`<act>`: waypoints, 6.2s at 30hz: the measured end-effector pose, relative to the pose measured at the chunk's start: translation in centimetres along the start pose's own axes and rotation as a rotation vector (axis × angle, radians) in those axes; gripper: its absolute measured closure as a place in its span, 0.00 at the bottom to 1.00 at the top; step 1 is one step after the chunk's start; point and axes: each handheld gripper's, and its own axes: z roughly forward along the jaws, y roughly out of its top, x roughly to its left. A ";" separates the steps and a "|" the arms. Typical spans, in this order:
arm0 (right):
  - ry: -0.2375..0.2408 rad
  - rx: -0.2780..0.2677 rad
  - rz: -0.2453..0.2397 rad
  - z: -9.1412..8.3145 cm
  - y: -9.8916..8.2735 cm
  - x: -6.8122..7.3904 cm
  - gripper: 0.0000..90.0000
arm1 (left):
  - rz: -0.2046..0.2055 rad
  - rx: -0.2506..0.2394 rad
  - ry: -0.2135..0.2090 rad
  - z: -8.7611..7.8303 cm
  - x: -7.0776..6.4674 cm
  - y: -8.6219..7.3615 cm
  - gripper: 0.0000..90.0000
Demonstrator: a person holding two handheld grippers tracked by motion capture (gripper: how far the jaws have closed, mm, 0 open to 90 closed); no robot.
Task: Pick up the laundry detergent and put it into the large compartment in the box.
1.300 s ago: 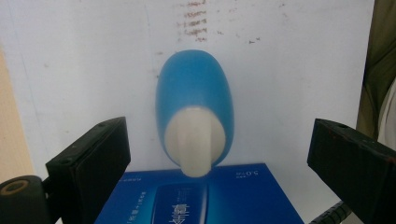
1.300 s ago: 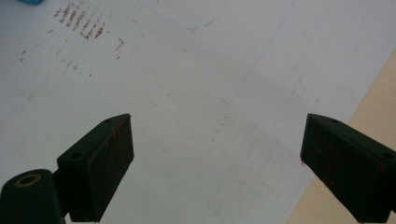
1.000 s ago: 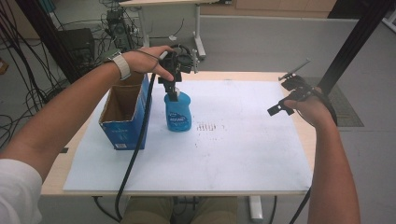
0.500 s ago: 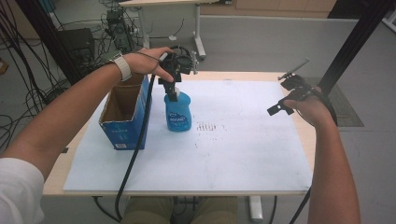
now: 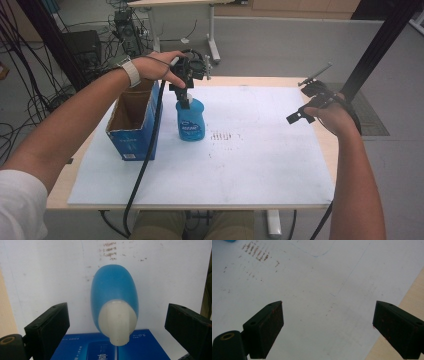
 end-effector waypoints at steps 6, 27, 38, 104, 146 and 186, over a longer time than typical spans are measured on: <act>0.000 -0.001 -0.001 0.0 0.0 0.0 0.11 | -0.006 0.000 0.004 -0.1 -0.2 0.0 0.07; 0.002 -0.004 -0.008 -0.1 0.0 0.1 0.11 | -0.013 -0.001 0.013 -0.3 -0.5 -0.2 0.07; 0.003 -0.005 -0.005 -0.1 0.0 0.0 0.11 | -0.014 -0.007 0.012 -0.3 -0.4 -0.3 0.07; -0.004 -0.007 0.002 0.0 -0.2 -0.1 0.11 | -0.018 -0.015 0.019 -0.1 -0.4 -0.4 0.08; -0.002 -0.006 0.002 0.2 -0.2 -0.1 0.11 | -0.017 -0.013 0.022 0.3 -0.4 -0.5 0.08; 0.002 -0.002 0.012 0.7 -0.8 -0.3 0.11 | 0.000 0.025 0.056 3.8 -1.0 0.6 0.09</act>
